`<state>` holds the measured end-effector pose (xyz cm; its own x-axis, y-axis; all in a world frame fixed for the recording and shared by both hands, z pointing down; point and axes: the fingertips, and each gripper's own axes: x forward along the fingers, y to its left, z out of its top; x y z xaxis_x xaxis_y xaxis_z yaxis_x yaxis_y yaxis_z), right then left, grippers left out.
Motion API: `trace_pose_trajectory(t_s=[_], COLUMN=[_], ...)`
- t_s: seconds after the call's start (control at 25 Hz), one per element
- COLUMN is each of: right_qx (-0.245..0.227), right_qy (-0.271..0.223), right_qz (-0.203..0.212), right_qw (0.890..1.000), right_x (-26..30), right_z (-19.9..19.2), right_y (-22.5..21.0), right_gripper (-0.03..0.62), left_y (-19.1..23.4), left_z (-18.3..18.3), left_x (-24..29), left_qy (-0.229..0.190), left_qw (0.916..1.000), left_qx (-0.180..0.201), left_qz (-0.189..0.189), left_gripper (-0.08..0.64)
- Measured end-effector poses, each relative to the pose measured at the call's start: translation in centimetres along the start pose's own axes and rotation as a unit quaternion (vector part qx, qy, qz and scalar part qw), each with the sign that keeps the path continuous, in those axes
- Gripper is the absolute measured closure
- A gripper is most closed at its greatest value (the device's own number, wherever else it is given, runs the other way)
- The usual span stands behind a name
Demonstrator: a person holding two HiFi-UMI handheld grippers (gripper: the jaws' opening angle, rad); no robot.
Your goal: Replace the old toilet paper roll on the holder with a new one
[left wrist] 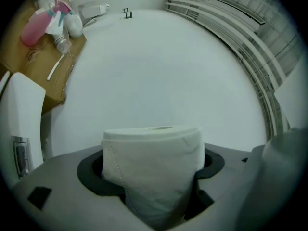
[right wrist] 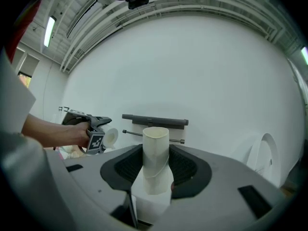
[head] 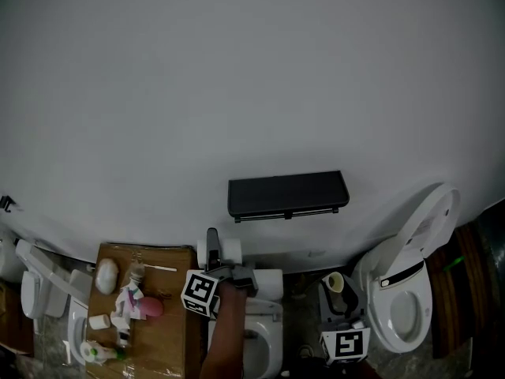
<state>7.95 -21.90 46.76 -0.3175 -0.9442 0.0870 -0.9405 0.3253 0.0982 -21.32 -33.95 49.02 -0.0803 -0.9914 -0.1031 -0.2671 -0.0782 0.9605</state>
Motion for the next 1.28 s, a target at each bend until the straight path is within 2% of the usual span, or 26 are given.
trace_pose_trajectory(t_s=[0.36,0.64,0.8,1.28], right_qx=[0.006,0.004,0.009,0.018], right_qy=[0.018,0.028,0.018,0.024], right_qz=[-0.013,-0.018,-0.016,-0.031], right_qw=[1.0,0.999,1.0,0.999], right_x=[0.4,0.8,1.1,0.4], right_z=[-1.2,-1.7,-1.6,-2.4], right_y=[-1.1,-2.0,-1.8,-3.6], right_gripper=[0.42,0.42,0.42,0.42], left_y=[1.2,0.8,0.5,-1.0], left_z=[1.5,0.4,-1.4,-9.8], left_x=[6.0,8.1,8.5,8.3], left_qy=[-0.024,-0.021,-0.003,0.048], left_qw=[0.9988,0.997,0.997,0.9922], left_qx=[-0.042,-0.074,-0.077,-0.114], left_qz=[0.001,-0.005,-0.006,-0.012], left_gripper=[0.126,0.126,0.126,0.126])
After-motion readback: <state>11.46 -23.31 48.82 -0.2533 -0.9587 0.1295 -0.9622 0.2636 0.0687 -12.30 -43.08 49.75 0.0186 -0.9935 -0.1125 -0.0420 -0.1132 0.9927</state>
